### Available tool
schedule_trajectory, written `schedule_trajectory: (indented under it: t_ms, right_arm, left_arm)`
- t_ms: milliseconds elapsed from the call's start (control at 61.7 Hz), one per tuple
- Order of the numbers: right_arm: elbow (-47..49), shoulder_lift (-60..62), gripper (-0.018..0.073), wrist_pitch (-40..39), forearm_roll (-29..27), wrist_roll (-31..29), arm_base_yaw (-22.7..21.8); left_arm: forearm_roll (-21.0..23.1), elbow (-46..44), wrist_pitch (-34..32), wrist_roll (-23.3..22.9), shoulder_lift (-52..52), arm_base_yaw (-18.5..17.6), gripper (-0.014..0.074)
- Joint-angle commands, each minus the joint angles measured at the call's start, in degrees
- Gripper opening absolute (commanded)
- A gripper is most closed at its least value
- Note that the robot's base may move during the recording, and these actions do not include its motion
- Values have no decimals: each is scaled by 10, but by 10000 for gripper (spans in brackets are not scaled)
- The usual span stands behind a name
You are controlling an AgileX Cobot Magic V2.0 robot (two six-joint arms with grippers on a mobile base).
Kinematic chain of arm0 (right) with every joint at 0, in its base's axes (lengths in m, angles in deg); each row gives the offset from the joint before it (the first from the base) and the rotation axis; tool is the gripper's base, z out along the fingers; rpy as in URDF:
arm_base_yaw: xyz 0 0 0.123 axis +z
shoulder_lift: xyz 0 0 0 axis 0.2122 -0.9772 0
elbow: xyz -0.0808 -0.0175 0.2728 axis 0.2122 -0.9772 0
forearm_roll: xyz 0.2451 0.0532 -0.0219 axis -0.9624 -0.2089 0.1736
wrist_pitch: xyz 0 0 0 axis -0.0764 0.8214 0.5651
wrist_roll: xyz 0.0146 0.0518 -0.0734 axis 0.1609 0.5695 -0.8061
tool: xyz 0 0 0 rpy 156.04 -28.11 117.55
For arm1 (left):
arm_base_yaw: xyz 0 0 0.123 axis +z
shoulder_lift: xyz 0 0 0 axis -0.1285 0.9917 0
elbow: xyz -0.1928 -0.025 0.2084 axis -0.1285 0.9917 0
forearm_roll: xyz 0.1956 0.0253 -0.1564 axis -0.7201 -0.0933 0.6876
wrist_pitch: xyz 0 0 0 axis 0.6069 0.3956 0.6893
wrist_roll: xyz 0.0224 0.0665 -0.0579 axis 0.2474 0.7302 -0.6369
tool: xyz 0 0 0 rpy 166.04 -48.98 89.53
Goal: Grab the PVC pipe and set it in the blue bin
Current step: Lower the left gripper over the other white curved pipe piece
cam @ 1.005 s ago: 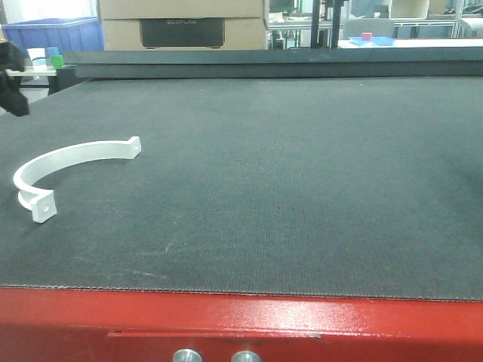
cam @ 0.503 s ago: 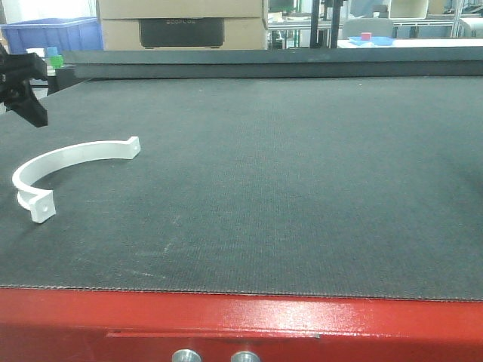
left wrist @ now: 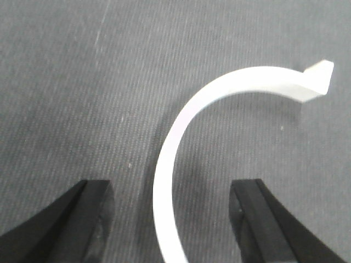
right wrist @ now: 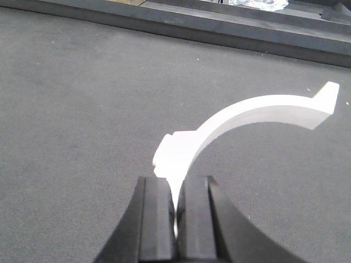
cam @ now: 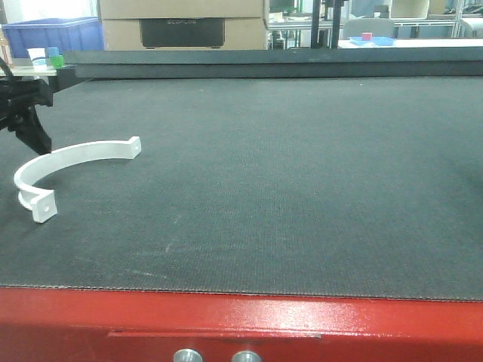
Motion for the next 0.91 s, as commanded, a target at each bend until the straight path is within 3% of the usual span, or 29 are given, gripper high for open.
schedule_trajectory:
  t_ms: [0, 535, 795, 892]
  right_arm:
    - [5, 4, -169, -15, 1, -2, 0]
    - [5, 4, -169, -22, 1, -2, 0]
    - [5, 4, -169, -31, 1, -2, 0]
    - [5, 4, -169, -36, 1, -2, 0]
  left_arm:
    - [3, -4, -29, 0, -1, -8, 361]
    - [-8, -4, -38, 0, 22, -20, 353]
    - [-17, -4, -40, 0, 26, -20, 200]
    - [-18, -4, -40, 0, 26, -20, 196]
